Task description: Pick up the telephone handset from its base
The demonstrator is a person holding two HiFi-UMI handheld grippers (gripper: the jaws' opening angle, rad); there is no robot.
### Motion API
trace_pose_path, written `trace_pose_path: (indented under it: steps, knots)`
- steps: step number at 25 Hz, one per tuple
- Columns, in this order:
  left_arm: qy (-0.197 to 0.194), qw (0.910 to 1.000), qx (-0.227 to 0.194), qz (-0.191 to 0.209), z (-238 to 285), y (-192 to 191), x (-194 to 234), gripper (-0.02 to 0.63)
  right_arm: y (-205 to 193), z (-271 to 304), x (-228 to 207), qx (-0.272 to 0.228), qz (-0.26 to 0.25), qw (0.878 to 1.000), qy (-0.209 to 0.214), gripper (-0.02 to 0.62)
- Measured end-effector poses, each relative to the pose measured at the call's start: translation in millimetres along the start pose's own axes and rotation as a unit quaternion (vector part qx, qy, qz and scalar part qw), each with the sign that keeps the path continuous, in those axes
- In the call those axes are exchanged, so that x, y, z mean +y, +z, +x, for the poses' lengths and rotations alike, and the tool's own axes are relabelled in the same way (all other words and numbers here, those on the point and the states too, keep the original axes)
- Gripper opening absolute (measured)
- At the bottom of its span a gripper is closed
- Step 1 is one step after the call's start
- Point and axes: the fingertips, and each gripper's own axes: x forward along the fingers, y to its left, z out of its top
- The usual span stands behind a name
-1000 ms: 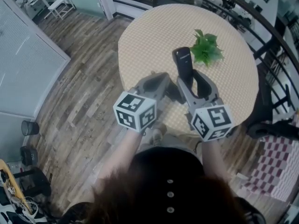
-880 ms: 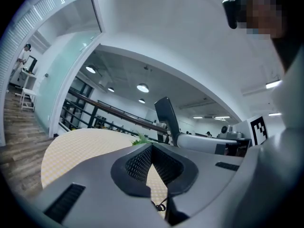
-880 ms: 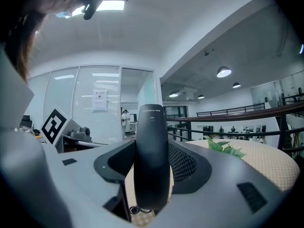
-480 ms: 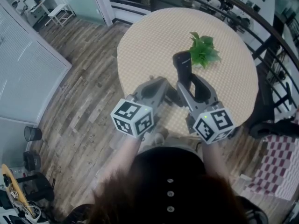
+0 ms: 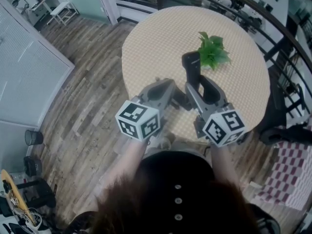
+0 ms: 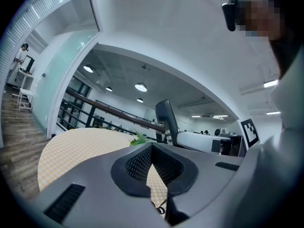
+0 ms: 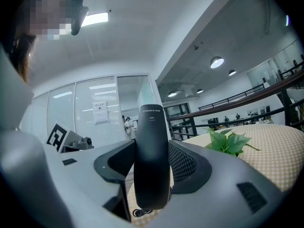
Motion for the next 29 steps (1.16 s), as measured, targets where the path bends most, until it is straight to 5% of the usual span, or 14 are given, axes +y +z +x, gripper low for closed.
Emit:
trace_pose_path:
  steps: [29]
  knots:
    - [-0.003,0.9998,0.020,0.002,-4,-6,-7,0.006,-10,0,0,0.018,0.018,1.000,-0.009,0.229]
